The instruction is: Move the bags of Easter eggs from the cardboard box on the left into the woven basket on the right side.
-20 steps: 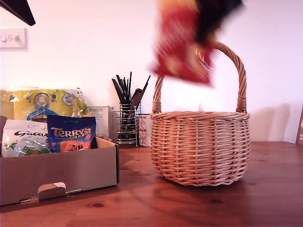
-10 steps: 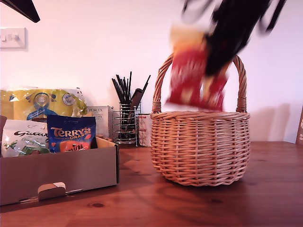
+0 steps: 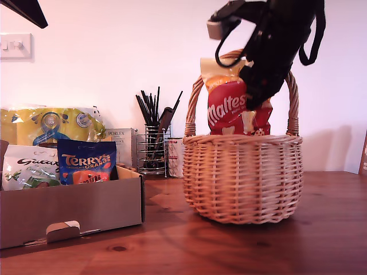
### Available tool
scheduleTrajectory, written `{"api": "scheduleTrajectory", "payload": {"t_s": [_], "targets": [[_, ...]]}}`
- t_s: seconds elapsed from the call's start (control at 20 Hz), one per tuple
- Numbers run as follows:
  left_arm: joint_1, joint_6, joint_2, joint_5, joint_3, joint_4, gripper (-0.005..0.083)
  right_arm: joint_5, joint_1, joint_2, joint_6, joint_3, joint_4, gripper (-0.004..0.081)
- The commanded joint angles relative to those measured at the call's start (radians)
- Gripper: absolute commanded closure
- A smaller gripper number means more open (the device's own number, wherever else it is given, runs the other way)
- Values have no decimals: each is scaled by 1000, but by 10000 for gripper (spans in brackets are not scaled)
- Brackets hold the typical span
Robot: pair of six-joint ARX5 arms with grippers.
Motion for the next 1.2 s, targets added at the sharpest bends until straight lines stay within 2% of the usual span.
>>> {"api": "scheduleTrajectory", "payload": {"t_s": [0.0,0.05,0.15,0.2,0.25,0.4,0.7,1.0,1.05,1.1,1.15], "targets": [[2,-5,11,11,-5,-3,797,8,3,27,-5,-5,-2,746],[2,-5,11,11,-5,-7,797,8,3,30,-7,-5,-10,680],[2,-4,11,20,-5,-17,797,11,3,30,-14,-5,-45,423],[2,-4,11,34,-5,-21,797,11,3,30,-13,-5,-68,332],[2,-4,11,43,-5,-24,797,12,4,30,-13,-5,-89,306],[2,-5,11,69,-5,-24,797,11,43,17,15,-3,-132,306],[2,-4,11,81,-5,-24,797,11,150,-80,100,57,-336,306],[2,6,13,95,-23,-21,797,11,175,-200,148,108,-453,313],[2,5,21,95,-34,-23,797,11,180,-219,181,113,-475,315],[2,5,33,95,-42,-24,797,9,183,-235,221,114,-487,343],[4,5,44,97,-51,-24,797,-3,184,-254,252,114,-511,427]]}}
